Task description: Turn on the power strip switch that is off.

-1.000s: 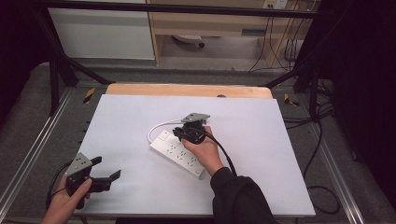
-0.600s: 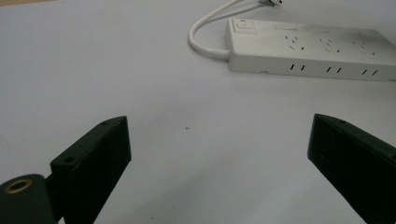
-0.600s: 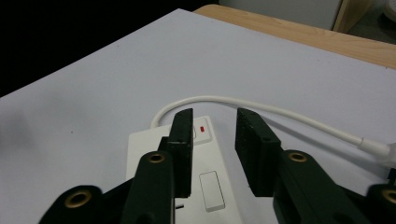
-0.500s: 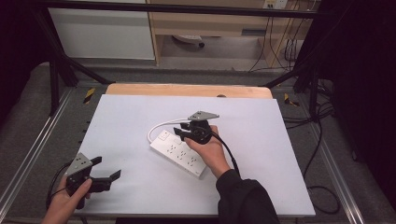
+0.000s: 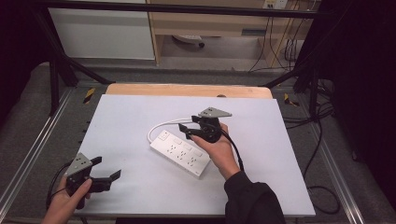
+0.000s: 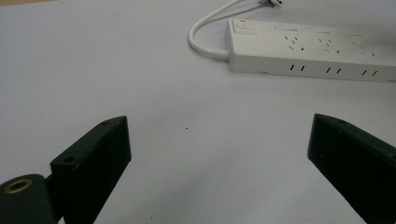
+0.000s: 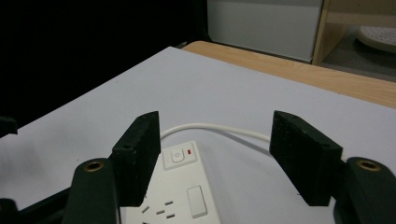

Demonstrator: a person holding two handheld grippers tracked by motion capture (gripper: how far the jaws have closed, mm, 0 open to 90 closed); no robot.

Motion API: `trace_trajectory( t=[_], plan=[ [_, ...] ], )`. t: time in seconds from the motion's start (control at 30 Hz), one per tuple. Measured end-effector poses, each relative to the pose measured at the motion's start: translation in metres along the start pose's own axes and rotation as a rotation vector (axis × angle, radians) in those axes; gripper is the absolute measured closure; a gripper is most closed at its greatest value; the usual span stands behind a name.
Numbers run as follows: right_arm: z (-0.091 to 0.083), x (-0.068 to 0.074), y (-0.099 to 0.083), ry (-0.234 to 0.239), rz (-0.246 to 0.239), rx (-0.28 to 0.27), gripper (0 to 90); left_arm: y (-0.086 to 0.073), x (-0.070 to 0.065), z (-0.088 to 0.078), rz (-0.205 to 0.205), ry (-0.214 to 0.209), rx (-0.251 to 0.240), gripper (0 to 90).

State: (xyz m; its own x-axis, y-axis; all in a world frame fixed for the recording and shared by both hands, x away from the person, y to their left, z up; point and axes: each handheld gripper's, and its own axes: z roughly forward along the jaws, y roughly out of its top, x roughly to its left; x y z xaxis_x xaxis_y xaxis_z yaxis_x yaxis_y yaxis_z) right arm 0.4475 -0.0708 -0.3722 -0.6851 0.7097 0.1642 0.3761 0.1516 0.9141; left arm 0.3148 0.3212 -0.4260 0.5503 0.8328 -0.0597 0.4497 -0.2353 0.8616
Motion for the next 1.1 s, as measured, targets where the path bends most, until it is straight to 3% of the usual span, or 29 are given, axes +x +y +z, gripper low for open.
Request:
trace_trajectory(
  t=[0.2, 0.37, 0.53, 1.1],
  plan=[
    [-0.015, -0.01, 0.0, -0.022, 0.019, -0.025, 28.4, 0.0, 0.0, 0.0, -0.001, 0.0, 0.0, 6.1],
    [-0.026, -0.019, -0.001, -0.052, 0.033, -0.03, 13.8, 0.0, 0.0, 0.0, -0.002, 0.001, 0.003, 6.1],
    [-0.036, -0.024, -0.003, -0.092, 0.038, -0.033, 6.7, 0.0, 0.0, 0.0, -0.005, 0.002, 0.001, 6.1],
    [-0.094, -0.059, -0.017, -0.212, 0.064, -0.08, 4.1, 0.0, 0.001, 0.0, -0.016, 0.009, 0.001, 6.1]
  ],
)
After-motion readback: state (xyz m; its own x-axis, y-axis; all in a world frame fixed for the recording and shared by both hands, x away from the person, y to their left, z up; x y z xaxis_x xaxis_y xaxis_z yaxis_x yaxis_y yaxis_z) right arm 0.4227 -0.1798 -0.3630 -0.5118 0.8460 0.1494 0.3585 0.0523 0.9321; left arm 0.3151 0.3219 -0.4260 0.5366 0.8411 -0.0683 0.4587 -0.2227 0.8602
